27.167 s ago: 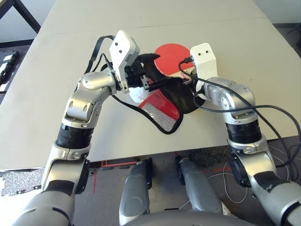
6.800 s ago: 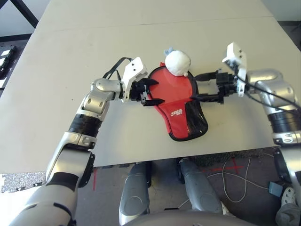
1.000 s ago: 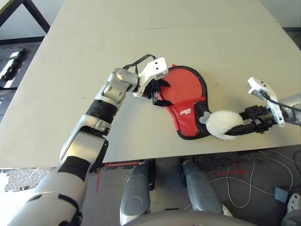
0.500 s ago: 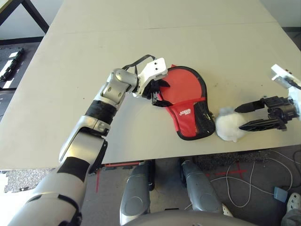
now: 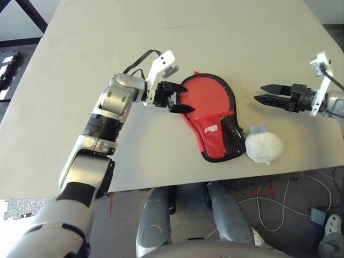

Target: Store the ping-pong paddle in its case and zip it.

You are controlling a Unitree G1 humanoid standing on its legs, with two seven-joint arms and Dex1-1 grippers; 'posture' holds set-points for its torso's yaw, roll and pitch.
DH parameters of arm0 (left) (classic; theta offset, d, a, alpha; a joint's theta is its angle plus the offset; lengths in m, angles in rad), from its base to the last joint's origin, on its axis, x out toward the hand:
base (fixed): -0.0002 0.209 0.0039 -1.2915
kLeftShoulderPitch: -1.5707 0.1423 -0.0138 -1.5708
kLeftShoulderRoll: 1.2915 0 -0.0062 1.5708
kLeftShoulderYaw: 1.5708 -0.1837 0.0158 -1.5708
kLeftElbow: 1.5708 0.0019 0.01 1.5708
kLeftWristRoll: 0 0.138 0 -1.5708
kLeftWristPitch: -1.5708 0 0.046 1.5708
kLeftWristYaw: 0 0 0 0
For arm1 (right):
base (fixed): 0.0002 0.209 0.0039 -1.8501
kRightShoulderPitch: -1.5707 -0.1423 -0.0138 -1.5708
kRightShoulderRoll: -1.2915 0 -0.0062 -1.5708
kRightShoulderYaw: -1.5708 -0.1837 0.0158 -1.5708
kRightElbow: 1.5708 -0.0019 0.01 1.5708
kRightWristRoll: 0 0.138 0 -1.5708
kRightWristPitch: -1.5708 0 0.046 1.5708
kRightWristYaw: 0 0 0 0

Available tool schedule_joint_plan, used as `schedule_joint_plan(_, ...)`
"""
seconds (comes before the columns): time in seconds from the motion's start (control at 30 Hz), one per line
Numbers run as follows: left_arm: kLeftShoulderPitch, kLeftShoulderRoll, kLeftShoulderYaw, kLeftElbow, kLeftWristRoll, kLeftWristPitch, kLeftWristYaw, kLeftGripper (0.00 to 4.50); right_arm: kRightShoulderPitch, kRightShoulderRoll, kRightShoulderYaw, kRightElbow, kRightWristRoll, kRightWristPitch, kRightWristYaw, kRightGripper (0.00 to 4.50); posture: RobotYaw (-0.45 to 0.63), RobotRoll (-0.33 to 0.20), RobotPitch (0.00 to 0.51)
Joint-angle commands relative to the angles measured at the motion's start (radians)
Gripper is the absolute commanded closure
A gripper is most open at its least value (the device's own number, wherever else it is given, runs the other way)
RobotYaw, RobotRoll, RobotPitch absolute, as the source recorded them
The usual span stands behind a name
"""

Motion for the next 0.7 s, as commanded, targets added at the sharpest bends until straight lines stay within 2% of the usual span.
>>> schedule_joint_plan(0.03,0.049,0.002,0.096,-0.031,-0.044,0.003,0.112,0.00,-0.012,0.021,-0.065,0.056,-0.024,-0.085,-0.094,0.03,-0.09,0.000,0.294)
schedule_joint_plan(0.17,0.105,-0.004,0.236,0.002,-0.034,-0.095,0.326,0.00,-0.031,0.046,-0.126,0.122,-0.043,-0.215,-0.208,0.03,-0.08,0.000,0.295)
schedule_joint_plan(0.3,0.108,-0.005,0.335,0.104,0.001,-0.224,0.561,0.00,-0.056,0.050,-0.147,0.205,-0.080,-0.299,-0.300,0.03,-0.07,0.000,0.296)
schedule_joint_plan(0.47,0.138,0.008,0.437,0.201,-0.001,-0.414,0.728,0.00,-0.098,0.028,-0.165,0.318,-0.123,-0.406,-0.408,0.03,-0.07,0.000,0.298)
schedule_joint_plan(0.7,0.248,0.014,0.485,0.258,0.001,-0.581,0.841,0.00,-0.120,0.001,-0.182,0.423,-0.155,-0.530,-0.495,0.03,-0.07,0.000,0.295)
